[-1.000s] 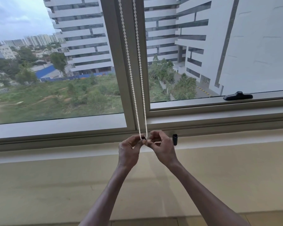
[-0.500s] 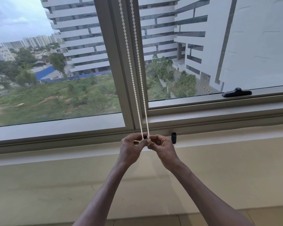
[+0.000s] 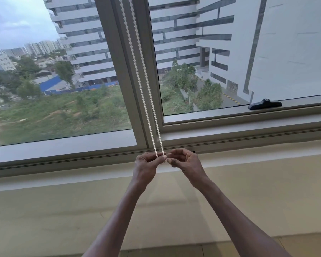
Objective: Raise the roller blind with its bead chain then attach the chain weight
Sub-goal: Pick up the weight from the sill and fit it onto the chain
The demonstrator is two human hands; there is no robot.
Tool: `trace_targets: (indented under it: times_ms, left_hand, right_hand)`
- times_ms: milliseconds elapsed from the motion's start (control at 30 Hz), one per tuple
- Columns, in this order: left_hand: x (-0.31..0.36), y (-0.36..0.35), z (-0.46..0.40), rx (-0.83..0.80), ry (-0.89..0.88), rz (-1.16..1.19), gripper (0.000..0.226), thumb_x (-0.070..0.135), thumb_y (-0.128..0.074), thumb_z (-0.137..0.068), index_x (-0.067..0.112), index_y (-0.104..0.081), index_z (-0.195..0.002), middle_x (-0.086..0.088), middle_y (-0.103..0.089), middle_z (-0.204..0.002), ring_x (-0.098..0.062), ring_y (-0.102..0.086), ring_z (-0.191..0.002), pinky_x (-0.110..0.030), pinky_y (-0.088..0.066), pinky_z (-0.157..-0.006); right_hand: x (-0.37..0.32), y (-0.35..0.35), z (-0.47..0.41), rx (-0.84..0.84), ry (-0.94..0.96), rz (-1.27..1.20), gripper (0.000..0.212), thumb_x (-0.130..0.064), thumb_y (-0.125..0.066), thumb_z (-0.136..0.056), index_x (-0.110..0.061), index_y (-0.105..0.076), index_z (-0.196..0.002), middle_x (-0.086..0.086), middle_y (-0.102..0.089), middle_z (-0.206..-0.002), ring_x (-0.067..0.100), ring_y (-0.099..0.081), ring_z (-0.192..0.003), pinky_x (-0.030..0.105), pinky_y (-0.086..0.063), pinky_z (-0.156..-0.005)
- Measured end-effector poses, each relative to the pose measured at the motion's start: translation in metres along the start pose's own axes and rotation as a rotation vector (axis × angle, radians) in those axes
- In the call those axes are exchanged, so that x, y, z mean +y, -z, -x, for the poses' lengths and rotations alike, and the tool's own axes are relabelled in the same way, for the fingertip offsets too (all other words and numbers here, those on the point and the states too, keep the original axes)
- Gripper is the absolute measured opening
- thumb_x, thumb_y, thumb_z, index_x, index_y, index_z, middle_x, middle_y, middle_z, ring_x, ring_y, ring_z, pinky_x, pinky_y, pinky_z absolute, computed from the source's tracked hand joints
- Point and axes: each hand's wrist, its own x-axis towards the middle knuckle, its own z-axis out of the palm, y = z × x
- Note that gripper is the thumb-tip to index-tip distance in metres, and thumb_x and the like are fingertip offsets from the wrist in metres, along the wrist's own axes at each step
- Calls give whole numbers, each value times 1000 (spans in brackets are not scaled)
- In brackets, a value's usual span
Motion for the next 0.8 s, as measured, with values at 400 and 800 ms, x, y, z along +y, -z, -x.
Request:
trace_targets:
  times_ms: [400,800]
  left_hand:
    - [-5,-7,-5,85,111,166,9,28,-82,-72,25,-81,-81,-2,-77,-96,-19,-70,-96,-39,-51,-96]
    - [-3,-15,-10,89,160,236,11,22,-83,-72,19,-82,-82,-5,-77,-92,-12,-68,-84,-33,-50,-90]
  right_hand:
    - [44,67,-33,482,-86,704,40,-11,-82,-74,-5,-58,-105,11,-64,-104,30,-59,-98,42,-50,-85]
    - [56,69,-53,400,-102,644,23,-17,-77,-78,-10,-69,-98,9,-72,-97,27,-64,-93,33,-50,-78]
